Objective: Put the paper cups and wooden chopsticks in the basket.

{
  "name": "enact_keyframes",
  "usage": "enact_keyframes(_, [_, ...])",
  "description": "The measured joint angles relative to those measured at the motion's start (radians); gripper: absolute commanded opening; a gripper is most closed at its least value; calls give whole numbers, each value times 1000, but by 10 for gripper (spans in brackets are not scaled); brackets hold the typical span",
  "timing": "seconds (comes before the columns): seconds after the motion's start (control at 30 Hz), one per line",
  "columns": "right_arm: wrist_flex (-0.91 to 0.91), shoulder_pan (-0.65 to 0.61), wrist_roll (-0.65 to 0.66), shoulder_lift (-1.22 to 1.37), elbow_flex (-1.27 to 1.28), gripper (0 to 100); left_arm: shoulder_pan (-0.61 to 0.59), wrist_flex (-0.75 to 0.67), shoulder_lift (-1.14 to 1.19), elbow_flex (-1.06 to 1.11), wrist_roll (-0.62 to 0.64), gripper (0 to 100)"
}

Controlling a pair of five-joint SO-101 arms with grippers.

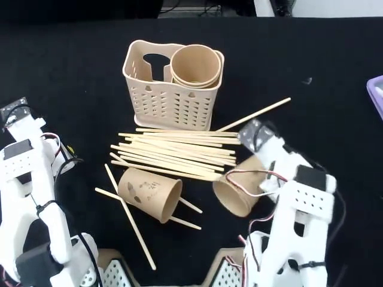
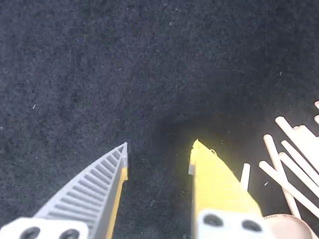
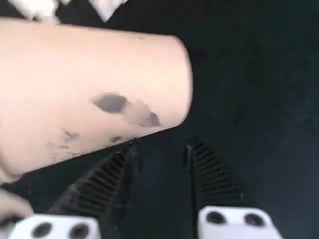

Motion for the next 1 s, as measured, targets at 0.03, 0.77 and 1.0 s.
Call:
enact_keyframes(0.03, [-15,-20,-41,0,0,155,0,0,0,0,0,205])
enact_keyframes(0.77, [414,-552,-261,-336,-60,286,0,0,0,0,0,205])
enact_keyframes(1.0, [282,-566,-262,-338,26,283,0,0,0,0,0,205])
